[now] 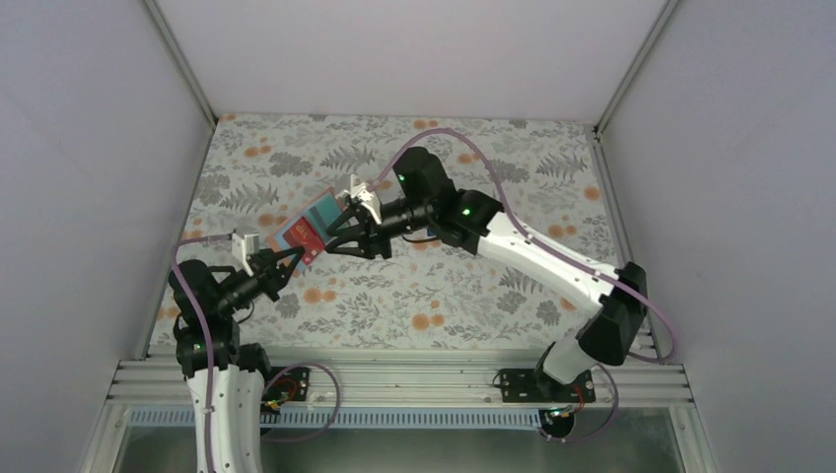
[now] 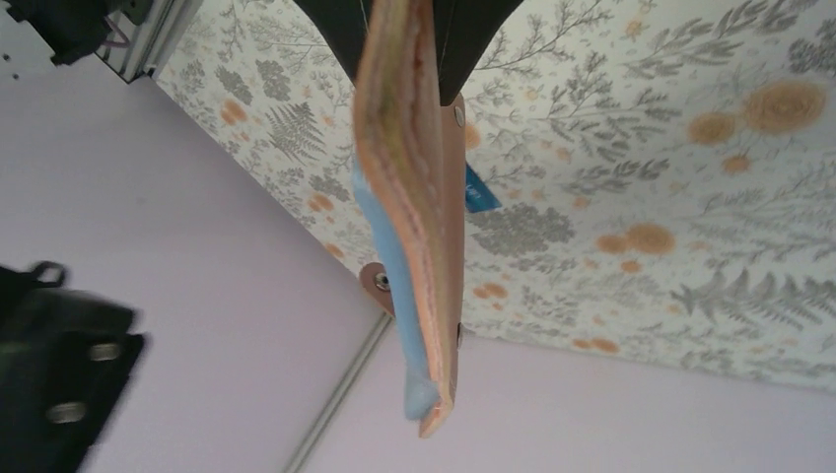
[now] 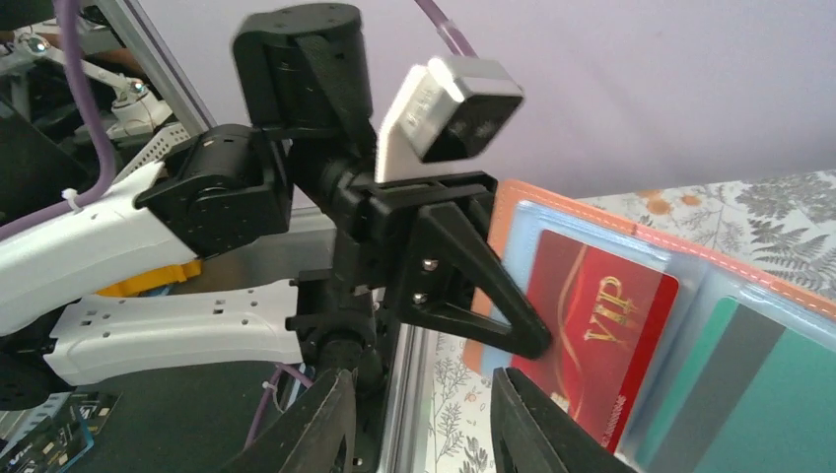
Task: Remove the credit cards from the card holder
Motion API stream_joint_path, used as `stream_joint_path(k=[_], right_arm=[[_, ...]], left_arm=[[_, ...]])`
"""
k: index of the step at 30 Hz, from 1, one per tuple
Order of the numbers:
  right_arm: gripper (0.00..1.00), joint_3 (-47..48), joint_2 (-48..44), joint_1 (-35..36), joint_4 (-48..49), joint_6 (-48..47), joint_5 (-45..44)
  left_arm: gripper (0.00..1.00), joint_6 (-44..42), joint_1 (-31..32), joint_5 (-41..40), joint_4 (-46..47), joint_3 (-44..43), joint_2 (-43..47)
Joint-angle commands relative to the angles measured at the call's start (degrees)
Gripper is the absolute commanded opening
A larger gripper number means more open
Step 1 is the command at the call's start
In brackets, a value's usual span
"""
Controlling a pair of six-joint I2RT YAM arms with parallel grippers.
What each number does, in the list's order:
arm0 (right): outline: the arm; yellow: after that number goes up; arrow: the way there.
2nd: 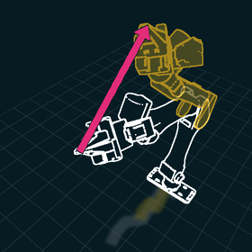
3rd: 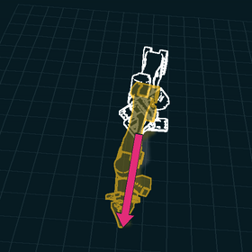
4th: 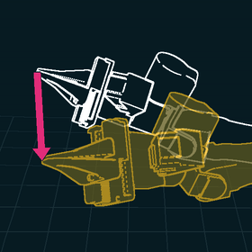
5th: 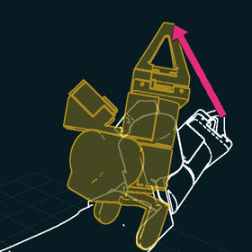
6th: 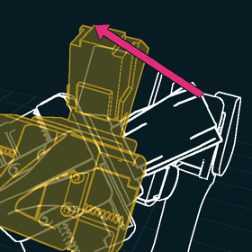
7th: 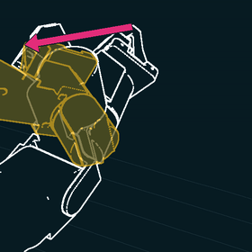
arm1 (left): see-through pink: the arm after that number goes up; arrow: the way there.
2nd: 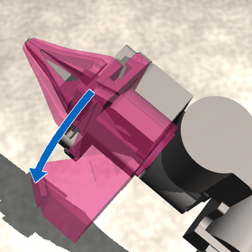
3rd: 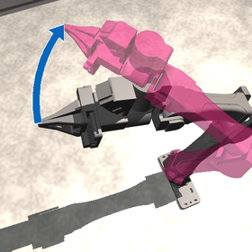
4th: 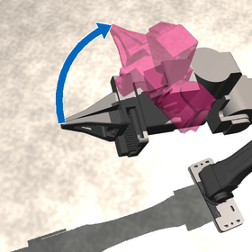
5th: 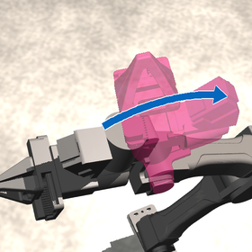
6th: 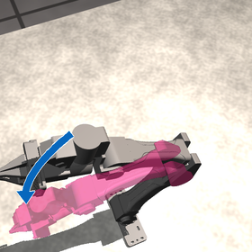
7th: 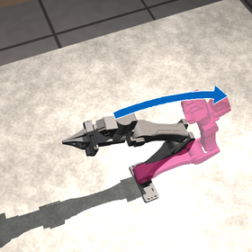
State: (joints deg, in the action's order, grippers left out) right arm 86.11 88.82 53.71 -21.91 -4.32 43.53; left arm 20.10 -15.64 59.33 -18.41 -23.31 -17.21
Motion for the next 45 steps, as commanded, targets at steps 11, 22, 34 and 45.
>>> stream_joint_path(k=[11, 22, 34, 45], right_arm=[[0.36, 3.1, 8.8, -2.0, -0.1, 1.7, 4.1], [0.21, 0.7, 6.9, -2.0, -1.5, -3.0, 10.1], [0.04, 0.6, 4.0, -2.2, -2.6, -6.1, 10.8], [0.16, 1.7, 3.7, -2.3, -4.2, -6.9, 9.9]], left_arm=[[0.02, -4.1, -0.2, 15.5, 5.5, -3.7, 1.8], [0.02, -18.0, -0.1, 22.4, -4.3, -10.0, -3.7], [0.16, -18.0, -0.2, 19.5, -4.6, -9.9, -4.3], [0.06, -18.6, -0.1, 21.1, -4.9, -9.4, -4.3]])
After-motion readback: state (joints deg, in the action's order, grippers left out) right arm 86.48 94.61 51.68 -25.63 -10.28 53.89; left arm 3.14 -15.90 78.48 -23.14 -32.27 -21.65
